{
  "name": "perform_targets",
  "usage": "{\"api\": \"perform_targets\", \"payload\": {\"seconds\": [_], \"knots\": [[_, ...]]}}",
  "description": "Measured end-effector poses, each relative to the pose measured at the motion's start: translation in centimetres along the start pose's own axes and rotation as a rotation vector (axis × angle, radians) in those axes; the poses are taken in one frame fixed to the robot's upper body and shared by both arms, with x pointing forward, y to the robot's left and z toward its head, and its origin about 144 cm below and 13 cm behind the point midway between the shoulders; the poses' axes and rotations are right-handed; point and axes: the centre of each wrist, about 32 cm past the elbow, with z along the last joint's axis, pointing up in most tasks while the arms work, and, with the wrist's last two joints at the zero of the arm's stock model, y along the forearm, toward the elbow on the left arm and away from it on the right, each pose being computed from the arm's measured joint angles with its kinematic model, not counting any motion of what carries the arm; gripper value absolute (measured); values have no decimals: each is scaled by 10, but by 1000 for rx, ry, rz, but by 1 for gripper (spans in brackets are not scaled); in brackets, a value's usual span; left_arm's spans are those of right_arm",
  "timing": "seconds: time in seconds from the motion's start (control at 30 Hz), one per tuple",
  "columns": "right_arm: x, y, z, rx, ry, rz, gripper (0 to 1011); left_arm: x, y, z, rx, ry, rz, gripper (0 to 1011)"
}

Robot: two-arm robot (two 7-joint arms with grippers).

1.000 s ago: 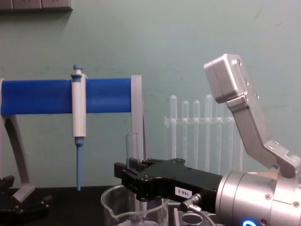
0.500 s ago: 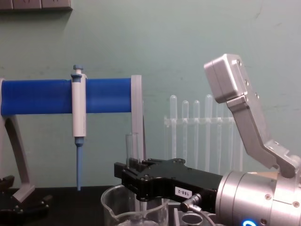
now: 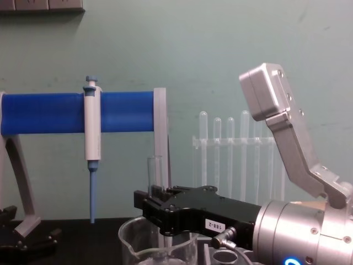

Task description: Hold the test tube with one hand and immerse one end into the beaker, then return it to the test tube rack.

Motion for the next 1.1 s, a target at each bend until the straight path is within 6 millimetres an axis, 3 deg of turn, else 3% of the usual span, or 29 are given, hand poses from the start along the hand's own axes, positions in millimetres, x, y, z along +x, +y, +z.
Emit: {"api": "perform_targets", "payload": {"seconds": [1.1], "knots": [[0, 0, 0, 0, 0, 0, 227, 0, 0, 0, 0, 0, 0, 1000]]}}
